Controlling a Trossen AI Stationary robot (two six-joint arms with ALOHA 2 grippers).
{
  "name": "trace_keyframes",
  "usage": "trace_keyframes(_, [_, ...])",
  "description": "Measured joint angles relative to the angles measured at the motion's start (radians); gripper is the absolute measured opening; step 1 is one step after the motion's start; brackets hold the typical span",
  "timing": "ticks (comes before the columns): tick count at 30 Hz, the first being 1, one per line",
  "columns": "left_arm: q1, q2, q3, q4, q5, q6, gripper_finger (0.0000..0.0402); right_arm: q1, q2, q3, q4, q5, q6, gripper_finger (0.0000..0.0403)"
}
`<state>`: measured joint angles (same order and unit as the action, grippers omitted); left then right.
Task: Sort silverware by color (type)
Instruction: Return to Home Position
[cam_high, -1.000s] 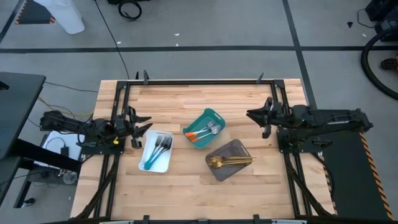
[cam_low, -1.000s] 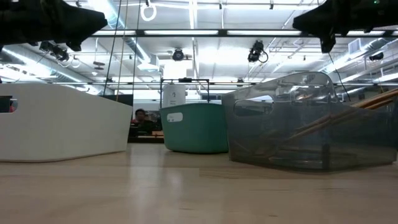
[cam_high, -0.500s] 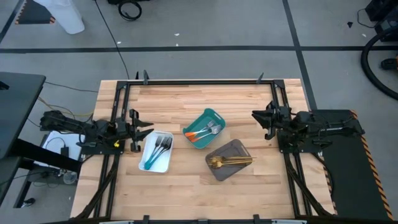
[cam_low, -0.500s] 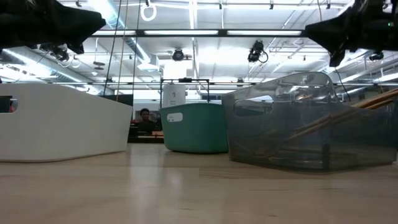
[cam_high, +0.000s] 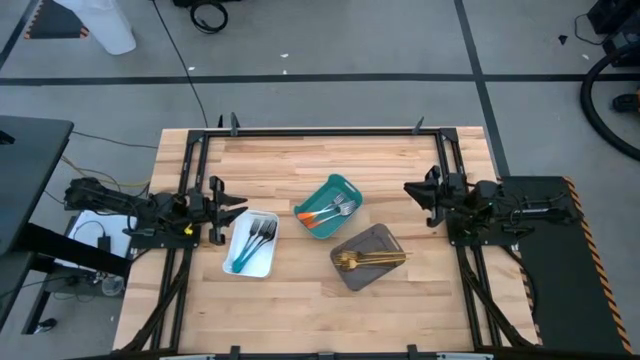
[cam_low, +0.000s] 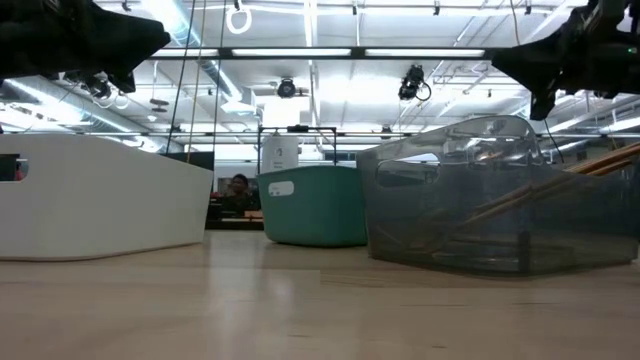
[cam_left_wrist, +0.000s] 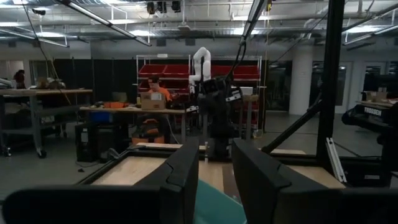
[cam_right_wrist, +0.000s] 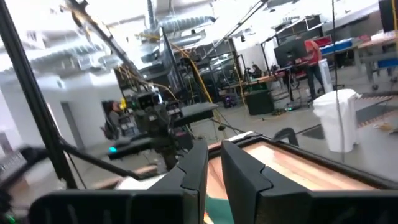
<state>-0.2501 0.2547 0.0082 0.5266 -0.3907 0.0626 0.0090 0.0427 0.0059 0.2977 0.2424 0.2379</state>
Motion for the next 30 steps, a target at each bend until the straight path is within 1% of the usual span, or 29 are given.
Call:
trace_keyframes(1, [0.0, 0.0, 0.0, 0.0, 0.0, 0.001, 0.0103, 0.0, 0.002, 0.0, -0.003, 0.0, -0.021, 0.0057])
trace_keyframes(4, [0.0, 0.0, 0.0, 0.0, 0.0, 0.0, 0.0103, 0.0, 0.004, 0.0, -0.005, 0.001, -0.149, 0.0058])
trace_keyframes(7, [0.0, 0.0, 0.0, 0.0, 0.0, 0.0, 0.0103, 0.0, 0.004, 0.0, 0.0, 0.0, -0.208, 0.0058])
trace_keyframes(30, [0.0, 0.0, -0.001, 0.0, 0.0, 0.001, 0.0103, 0.0, 0.004, 0.0, 0.003, -0.001, -0.212, 0.0059])
